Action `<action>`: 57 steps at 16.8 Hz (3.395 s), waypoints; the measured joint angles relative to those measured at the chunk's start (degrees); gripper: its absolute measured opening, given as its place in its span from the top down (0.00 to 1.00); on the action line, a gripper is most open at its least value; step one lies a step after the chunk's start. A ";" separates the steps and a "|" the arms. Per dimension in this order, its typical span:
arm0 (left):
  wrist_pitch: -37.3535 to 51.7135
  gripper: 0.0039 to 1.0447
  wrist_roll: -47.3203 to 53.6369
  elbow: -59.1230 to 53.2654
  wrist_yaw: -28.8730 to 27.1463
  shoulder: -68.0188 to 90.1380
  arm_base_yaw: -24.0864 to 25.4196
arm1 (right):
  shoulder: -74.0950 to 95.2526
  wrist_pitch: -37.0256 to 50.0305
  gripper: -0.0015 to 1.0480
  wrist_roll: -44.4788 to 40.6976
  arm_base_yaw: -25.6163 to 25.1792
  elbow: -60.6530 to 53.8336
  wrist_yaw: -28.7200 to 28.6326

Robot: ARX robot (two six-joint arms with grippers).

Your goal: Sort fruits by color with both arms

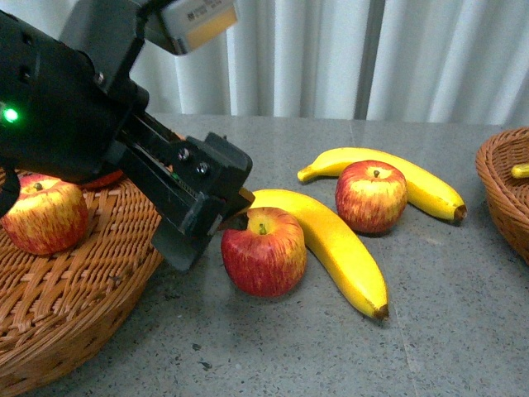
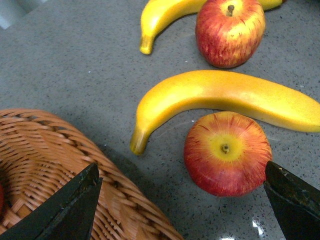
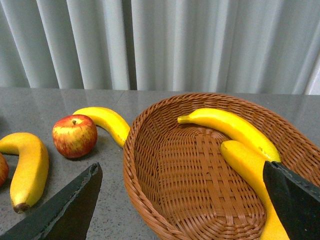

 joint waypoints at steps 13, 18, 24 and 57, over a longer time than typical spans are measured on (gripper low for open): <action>3.52 0.06 7.04 3.80 7.85 13.81 -2.32 | 0.00 0.00 0.06 0.00 0.00 0.00 0.02; 3.32 0.35 6.93 4.37 7.74 14.45 -3.72 | 0.00 0.00 0.06 0.00 0.00 0.00 0.02; 2.97 0.39 5.73 6.86 4.57 10.84 -4.26 | 0.00 0.00 0.06 0.00 0.00 0.00 0.02; 7.87 0.06 -11.41 18.84 -2.84 17.51 -9.22 | 0.00 0.00 0.06 0.00 0.00 0.00 0.00</action>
